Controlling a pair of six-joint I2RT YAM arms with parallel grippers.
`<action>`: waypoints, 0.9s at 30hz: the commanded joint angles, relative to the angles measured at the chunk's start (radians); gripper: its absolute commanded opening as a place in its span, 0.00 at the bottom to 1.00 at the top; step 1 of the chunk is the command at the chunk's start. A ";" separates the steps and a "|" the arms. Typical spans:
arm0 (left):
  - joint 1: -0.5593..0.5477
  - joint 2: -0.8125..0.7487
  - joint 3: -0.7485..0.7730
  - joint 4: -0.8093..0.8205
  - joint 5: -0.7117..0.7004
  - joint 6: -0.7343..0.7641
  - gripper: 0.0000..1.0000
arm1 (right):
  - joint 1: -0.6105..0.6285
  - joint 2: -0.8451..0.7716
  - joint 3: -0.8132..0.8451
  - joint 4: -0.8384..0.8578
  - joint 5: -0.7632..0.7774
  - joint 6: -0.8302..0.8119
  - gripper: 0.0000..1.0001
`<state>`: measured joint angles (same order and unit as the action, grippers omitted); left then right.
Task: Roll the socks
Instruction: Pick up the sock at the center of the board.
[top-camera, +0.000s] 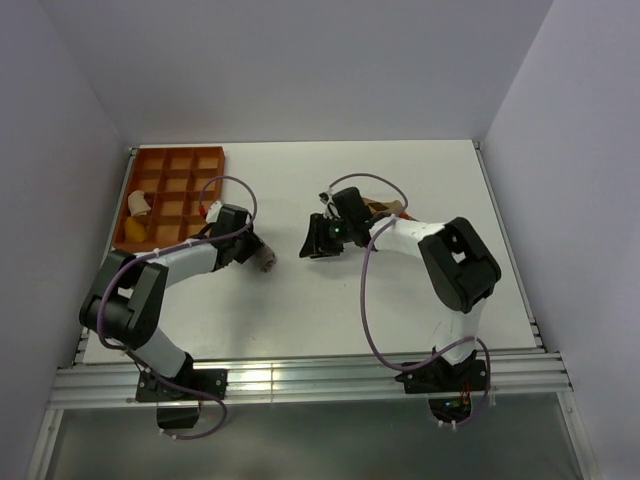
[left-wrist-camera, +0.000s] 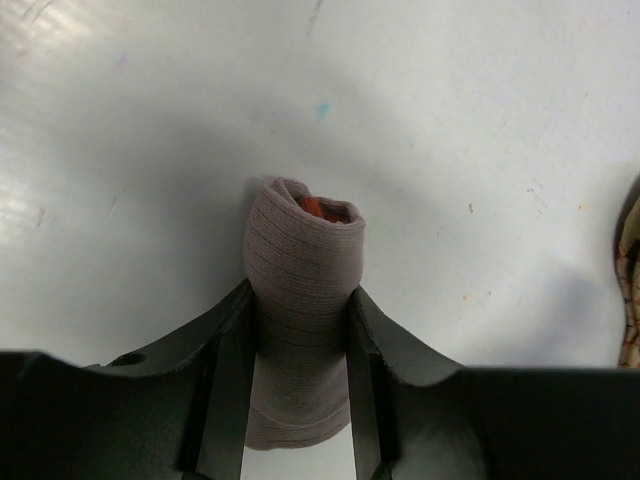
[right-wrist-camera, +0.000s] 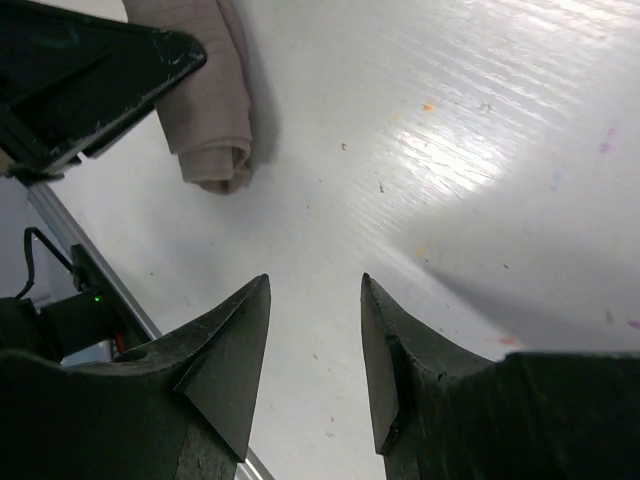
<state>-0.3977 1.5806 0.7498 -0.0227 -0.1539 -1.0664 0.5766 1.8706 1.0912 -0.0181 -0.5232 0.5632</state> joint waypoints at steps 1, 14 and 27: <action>-0.015 0.100 0.029 -0.221 -0.039 0.123 0.01 | -0.003 -0.073 -0.023 -0.011 0.058 -0.080 0.49; -0.078 0.295 0.206 -0.401 -0.099 0.220 0.36 | -0.021 -0.134 -0.093 0.098 0.006 -0.056 0.47; -0.098 0.403 0.296 -0.465 -0.101 0.261 0.46 | -0.049 -0.195 -0.131 0.127 -0.046 -0.057 0.46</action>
<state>-0.4904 1.8446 1.1114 -0.3080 -0.2821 -0.8463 0.5411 1.7451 0.9722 0.0647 -0.5434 0.5152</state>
